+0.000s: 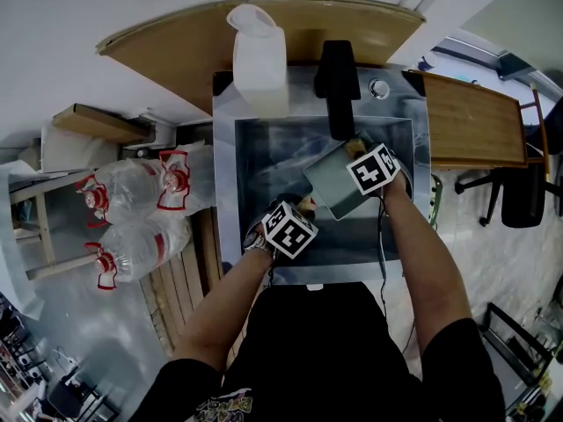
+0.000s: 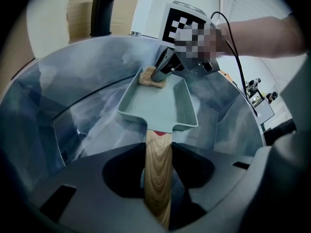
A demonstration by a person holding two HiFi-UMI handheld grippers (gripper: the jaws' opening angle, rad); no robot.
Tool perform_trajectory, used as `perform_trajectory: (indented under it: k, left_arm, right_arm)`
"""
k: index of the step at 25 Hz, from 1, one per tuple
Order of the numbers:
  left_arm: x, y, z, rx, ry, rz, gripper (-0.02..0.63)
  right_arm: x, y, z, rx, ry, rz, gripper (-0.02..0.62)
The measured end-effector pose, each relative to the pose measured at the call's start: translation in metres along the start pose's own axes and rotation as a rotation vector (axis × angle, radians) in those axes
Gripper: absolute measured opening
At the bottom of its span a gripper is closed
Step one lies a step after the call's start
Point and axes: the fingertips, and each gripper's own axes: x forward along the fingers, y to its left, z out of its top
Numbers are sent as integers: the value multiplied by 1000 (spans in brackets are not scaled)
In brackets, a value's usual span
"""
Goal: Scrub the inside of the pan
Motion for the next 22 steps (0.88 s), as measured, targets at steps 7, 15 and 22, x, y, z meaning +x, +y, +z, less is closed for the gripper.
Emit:
perform_trajectory:
  k: [7,15,22]
  left_arm:
    - [1,0,0,-2,2,3,172]
    - [1,1,2,-3,9,31,173]
    - [-5,3,2,9,-2,108,176]
  right_arm:
    - [1,-2,1,68,-25,8,98]
    - [-6,-4,1,119,-72,7,97]
    - [-41,1,3,159,-187,40,97]
